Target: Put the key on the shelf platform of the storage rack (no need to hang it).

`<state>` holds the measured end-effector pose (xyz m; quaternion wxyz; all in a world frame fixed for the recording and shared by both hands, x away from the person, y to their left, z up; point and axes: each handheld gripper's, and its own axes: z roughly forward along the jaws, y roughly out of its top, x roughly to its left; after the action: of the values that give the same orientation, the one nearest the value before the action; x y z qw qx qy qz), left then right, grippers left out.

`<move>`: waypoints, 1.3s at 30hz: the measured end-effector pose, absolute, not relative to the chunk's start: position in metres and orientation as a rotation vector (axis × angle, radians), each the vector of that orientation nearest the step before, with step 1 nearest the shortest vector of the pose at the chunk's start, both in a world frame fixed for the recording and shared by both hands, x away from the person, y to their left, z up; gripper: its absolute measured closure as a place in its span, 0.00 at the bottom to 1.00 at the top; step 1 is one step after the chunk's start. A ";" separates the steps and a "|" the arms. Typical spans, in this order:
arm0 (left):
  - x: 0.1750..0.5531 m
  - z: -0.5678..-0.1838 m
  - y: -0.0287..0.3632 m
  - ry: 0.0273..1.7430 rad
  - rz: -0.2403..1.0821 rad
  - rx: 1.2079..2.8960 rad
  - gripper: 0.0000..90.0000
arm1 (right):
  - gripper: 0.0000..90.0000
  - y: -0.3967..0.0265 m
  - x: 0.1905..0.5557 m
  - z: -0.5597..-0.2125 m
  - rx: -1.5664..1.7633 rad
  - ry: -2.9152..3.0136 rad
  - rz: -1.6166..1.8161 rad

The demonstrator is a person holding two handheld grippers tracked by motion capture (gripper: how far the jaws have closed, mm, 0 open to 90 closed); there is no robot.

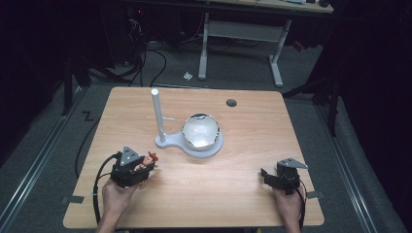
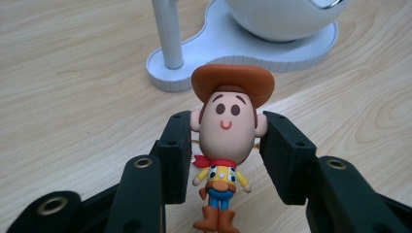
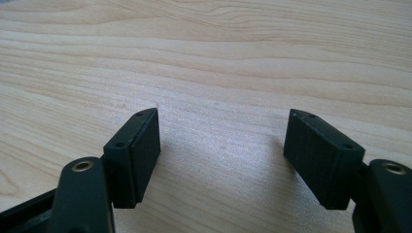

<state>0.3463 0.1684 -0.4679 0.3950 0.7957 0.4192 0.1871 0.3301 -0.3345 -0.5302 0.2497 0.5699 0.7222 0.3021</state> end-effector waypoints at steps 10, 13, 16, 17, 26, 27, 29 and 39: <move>0.345 -0.442 0.172 1.014 0.434 1.996 0.63 | 0.33 -0.335 0.330 -0.530 1.552 1.966 0.823; 0.346 -0.435 0.172 1.000 0.412 1.987 0.63 | 0.33 -0.335 0.330 -0.530 1.552 1.966 0.823; 0.347 -0.426 0.170 0.975 0.402 1.985 0.62 | 0.33 -0.334 0.330 -0.530 1.552 1.966 0.823; 0.347 -0.423 0.170 0.968 0.396 1.983 0.63 | 0.33 -0.334 0.330 -0.530 1.552 1.966 0.823; 0.353 -0.399 0.164 0.910 0.343 1.952 0.62 | 0.33 -0.335 0.330 -0.530 1.552 1.966 0.823; 0.354 -0.397 0.163 0.904 0.337 1.947 0.62 | 0.33 -0.335 0.330 -0.530 1.552 1.967 0.822; 0.356 -0.395 0.162 0.895 0.324 1.940 0.62 | 0.33 -0.335 0.330 -0.530 1.552 1.966 0.823; 0.363 -0.377 0.157 0.846 0.284 1.920 0.62 | 0.33 -0.335 0.330 -0.530 1.552 1.966 0.824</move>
<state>0.3626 0.1565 -0.3773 0.4898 0.7906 0.3484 0.1171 0.3300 -0.3347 -0.5301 0.2495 0.5700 0.7221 0.3024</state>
